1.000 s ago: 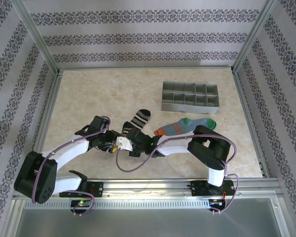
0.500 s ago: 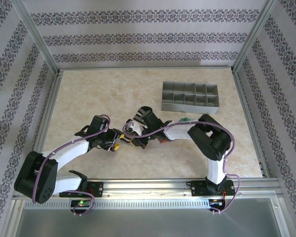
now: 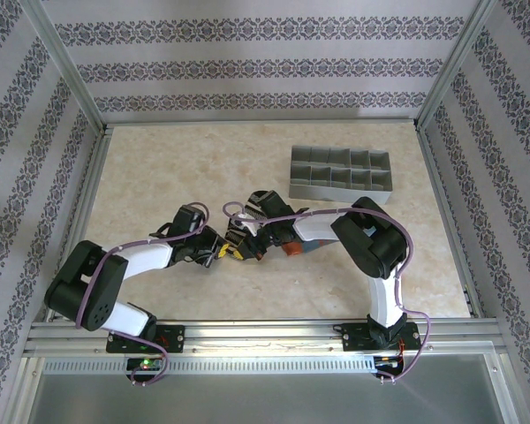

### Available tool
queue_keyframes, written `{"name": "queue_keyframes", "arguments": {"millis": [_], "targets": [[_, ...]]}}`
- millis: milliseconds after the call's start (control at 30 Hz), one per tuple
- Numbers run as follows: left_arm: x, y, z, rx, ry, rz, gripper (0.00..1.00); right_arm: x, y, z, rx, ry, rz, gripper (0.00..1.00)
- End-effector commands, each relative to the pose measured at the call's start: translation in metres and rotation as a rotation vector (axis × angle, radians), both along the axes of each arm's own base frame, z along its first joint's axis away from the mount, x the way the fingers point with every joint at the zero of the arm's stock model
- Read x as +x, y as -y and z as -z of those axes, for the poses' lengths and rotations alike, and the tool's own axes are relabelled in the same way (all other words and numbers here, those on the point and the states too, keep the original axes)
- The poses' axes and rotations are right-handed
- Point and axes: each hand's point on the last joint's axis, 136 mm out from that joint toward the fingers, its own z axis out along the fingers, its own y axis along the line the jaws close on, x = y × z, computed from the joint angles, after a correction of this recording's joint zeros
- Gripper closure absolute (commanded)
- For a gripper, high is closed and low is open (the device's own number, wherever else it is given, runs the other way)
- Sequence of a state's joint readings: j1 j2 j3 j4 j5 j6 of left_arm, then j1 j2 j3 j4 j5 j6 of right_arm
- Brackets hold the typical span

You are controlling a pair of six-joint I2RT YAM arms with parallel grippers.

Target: Roll the socks

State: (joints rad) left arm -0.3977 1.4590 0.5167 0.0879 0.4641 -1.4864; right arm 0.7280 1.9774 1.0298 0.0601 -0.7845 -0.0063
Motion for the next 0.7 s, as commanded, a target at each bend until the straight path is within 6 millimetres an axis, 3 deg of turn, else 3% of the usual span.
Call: {"name": "queue_keyframes", "arguments": {"millis": [0, 133, 200, 300, 433, 667], "targets": [[-0.029, -0.005, 0.025, 0.085, -0.115, 0.015, 1.0, -0.02, 0.03, 0.041, -0.194, -0.029, 0.016, 0.94], [-0.058, -0.015, 0.025, 0.161, -0.199, 0.024, 1.0, -0.016, 0.031, 0.011, -0.197, 0.358, 0.004, 0.63], [-0.071, -0.023, 0.023, 0.203, -0.241, 0.015, 1.0, -0.016, 0.029, -0.008, -0.244, 0.619, -0.003, 0.54], [-0.083, -0.027, 0.021, 0.217, -0.275, -0.012, 1.0, -0.028, 0.022, -0.023, -0.308, 0.864, -0.042, 0.51], [-0.087, -0.026, 0.02, 0.211, -0.294, -0.029, 1.0, -0.044, 0.007, -0.032, -0.357, 1.064, -0.078, 0.49], [-0.083, -0.02, 0.019, 0.191, -0.301, -0.021, 1.0, -0.048, -0.016, -0.017, -0.432, 1.186, -0.155, 0.54]]}}
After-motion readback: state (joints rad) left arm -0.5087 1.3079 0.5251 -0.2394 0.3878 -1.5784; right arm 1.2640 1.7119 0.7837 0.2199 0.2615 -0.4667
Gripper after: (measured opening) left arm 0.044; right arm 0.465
